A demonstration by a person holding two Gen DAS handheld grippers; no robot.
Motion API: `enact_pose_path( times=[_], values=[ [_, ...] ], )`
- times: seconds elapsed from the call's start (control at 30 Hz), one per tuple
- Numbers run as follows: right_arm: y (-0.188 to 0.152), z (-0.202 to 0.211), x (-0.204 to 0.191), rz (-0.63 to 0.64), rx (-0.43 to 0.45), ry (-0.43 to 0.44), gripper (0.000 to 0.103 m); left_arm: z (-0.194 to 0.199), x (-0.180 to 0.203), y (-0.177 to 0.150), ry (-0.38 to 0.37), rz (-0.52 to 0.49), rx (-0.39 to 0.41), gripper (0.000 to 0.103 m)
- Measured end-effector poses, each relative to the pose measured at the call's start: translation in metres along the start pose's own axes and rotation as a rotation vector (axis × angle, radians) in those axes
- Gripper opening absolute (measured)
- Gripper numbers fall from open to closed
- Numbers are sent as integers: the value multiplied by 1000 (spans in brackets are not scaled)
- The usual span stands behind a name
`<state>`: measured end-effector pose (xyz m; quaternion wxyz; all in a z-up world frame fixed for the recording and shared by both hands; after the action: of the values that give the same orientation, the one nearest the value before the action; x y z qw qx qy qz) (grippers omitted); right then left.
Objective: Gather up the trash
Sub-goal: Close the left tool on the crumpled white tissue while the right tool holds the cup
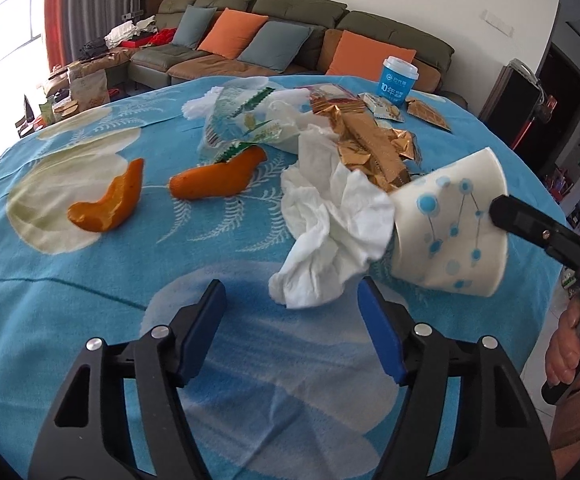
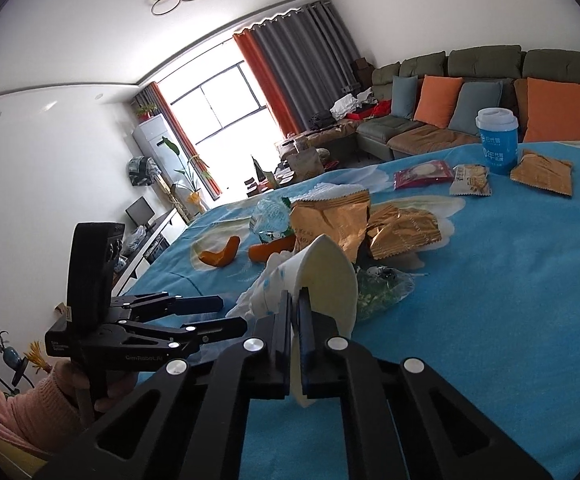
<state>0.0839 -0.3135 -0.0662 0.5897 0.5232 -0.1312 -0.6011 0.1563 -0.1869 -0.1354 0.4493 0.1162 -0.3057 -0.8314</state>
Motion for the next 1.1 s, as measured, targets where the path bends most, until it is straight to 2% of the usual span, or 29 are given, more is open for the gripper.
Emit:
enact_pose_path(
  times=[0.2, 0.27, 0.33, 0.37, 0.53, 0.77, 1.1],
  values=[
    [5, 6, 2, 2, 18, 1, 3, -11, 7, 8, -3, -5, -23, 60],
    [6, 8, 0, 5, 20, 6, 3, -13, 9, 10, -2, -13, -26, 52],
    [8, 9, -1, 9, 23, 9, 3, -14, 10, 11, -19, -9, -33, 36],
    [9, 9, -2, 9, 25, 11, 3, -14, 11, 11, -32, -2, -37, 34],
    [13, 9, -6, 19, 33, 9, 3, -16, 10, 10, -61, 23, -45, 6],
    [15, 8, -15, 33, 39, 21, 3, -1, 5, 7, -70, 36, -5, 4],
    [24, -7, -43, 69, 38, 77, 3, 55, -21, 0, -69, 82, 99, 4]
  ],
)
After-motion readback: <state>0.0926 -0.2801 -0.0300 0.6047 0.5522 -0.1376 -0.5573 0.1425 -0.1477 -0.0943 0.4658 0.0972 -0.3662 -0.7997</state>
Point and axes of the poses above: each gripper's, at about its wrist camera, not at the fingertips, and z roughly against the way its jaws point, x to its right, y to its top, the point moved 10 cm from there along -z, roughly the way its jaws point, and after that the axes turned 6 degrees about y, right-handed, at the moved point
